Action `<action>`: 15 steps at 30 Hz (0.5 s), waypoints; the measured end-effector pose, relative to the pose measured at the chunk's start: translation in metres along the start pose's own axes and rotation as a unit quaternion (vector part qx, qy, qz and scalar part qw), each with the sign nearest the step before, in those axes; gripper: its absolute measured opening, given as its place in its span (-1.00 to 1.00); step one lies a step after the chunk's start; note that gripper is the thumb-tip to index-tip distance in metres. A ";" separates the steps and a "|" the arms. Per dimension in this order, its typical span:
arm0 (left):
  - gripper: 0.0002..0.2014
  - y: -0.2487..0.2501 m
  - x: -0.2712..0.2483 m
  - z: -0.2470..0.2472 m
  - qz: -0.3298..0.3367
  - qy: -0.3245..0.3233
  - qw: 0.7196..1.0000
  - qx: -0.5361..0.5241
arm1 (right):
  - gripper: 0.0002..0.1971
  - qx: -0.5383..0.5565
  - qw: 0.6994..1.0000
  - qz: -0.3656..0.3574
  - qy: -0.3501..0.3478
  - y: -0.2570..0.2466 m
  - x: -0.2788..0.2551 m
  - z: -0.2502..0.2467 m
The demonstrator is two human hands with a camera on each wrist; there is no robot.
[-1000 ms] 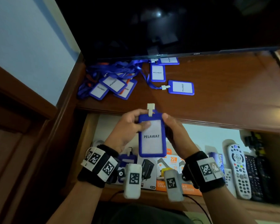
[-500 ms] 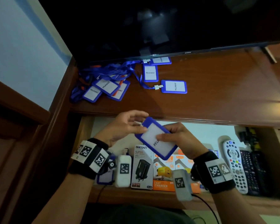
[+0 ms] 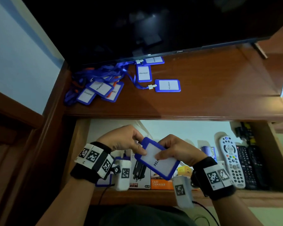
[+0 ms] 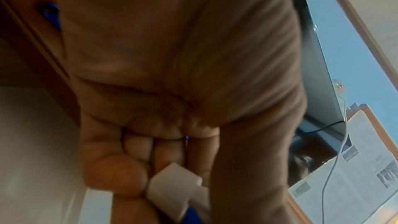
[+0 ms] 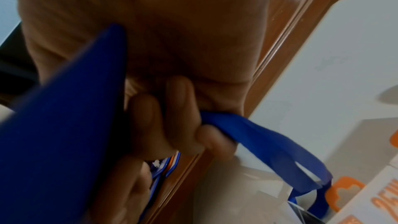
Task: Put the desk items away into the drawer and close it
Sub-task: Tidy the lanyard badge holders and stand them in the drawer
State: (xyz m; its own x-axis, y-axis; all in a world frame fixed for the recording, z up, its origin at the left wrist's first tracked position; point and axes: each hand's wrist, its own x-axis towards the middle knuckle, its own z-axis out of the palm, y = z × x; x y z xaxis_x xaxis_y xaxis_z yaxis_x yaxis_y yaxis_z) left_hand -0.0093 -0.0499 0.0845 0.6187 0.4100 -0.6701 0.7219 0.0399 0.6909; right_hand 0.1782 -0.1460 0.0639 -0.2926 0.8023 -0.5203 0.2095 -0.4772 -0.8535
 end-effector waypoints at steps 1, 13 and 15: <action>-0.79 0.000 -0.001 0.001 0.001 -0.010 1.000 0.008 | -0.72 -0.009 1.000 0.002 -0.006 0.000 -0.001 0.000; -0.96 0.005 -0.006 0.020 -0.017 0.117 0.990 -0.074 | -0.91 0.028 0.995 -0.044 0.085 0.000 -0.005 -0.011; -0.98 0.004 -0.006 0.024 -0.027 0.182 0.973 -0.142 | -0.96 0.088 0.987 -0.050 0.128 -0.001 -0.008 -0.014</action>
State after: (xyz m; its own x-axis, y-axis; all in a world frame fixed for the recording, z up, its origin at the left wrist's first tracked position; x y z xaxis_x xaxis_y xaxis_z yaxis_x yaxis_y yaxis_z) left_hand -0.0030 -0.0743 0.0849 0.3943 0.6932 -0.6034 0.6033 0.3001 0.7389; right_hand 0.1934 -0.1472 0.0696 -0.0545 0.9018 -0.4287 0.0204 -0.4282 -0.9034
